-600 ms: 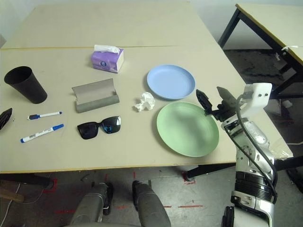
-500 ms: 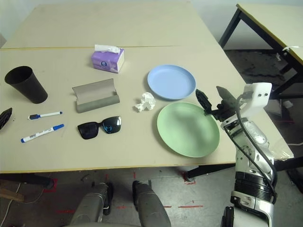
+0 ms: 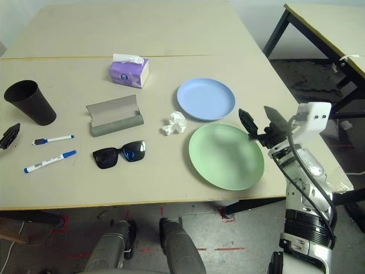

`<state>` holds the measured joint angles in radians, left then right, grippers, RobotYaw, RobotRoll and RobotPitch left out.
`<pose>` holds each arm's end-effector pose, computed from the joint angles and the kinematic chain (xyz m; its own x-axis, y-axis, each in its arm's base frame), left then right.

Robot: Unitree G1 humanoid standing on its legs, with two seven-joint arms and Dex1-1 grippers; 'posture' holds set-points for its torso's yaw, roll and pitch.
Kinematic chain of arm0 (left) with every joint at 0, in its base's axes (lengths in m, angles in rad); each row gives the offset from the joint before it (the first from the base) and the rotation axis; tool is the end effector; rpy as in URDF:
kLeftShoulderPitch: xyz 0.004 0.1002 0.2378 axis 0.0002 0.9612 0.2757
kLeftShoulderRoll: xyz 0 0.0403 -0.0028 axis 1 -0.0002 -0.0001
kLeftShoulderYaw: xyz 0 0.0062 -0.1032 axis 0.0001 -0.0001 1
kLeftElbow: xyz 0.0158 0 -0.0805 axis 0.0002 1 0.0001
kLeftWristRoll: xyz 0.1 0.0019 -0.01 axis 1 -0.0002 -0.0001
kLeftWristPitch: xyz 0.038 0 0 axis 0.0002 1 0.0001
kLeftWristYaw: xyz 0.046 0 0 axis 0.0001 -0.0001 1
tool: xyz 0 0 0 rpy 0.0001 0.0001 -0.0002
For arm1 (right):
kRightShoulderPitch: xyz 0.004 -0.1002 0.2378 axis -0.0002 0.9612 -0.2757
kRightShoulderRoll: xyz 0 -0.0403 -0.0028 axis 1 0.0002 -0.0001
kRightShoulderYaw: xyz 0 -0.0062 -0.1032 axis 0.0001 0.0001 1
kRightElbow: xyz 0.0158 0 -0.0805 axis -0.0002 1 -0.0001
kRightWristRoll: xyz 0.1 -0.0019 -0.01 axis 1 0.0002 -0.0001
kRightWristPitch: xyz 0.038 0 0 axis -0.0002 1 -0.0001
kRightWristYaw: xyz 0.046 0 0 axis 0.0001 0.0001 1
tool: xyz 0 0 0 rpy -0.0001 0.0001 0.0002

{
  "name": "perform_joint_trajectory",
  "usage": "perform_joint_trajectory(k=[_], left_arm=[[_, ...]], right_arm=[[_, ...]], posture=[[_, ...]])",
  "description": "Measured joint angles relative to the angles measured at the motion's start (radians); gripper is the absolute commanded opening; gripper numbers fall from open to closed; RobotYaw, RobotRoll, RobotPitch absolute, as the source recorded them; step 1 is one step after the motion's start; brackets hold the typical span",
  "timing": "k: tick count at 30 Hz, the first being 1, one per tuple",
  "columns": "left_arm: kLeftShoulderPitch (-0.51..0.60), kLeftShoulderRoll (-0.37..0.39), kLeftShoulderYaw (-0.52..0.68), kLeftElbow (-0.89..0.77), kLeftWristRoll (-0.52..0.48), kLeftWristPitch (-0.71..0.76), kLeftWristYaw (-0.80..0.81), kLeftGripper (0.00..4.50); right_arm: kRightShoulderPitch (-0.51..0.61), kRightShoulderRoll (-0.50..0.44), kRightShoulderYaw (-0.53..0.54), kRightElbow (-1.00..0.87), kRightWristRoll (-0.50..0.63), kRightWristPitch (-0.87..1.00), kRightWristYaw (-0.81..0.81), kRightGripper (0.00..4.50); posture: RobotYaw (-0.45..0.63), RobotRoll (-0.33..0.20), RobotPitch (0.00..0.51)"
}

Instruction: Organize and tidy the items on the table.

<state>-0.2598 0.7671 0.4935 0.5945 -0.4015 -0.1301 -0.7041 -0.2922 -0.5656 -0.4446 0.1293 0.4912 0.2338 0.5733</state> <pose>0.2017 0.3932 0.1302 0.9957 -0.0496 0.0777 0.0333 0.9795 0.1985 0.2330 -0.3189 0.1479 0.9640 0.2039 0.1708 -0.2070 0.9783 0.0004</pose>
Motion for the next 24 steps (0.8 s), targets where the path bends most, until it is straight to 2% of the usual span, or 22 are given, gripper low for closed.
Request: perform_joint_trajectory(k=[16, 24], left_arm=[[0.023, -0.008, 0.014, -0.002, -0.003, 0.0, -0.012, 4.48], [-0.018, 0.004, -0.082, -0.041, -0.093, 0.092, -0.422, 4.48]], right_arm=[[-0.022, -0.023, 0.001, 0.087, -0.02, -0.04, 0.027, 4.5], [-0.035, -0.043, 0.002, 0.121, -0.027, -0.047, 0.058, 4.5]], posture=[[0.02, 0.0, 0.205], [-0.01, 0.0, 0.2]])
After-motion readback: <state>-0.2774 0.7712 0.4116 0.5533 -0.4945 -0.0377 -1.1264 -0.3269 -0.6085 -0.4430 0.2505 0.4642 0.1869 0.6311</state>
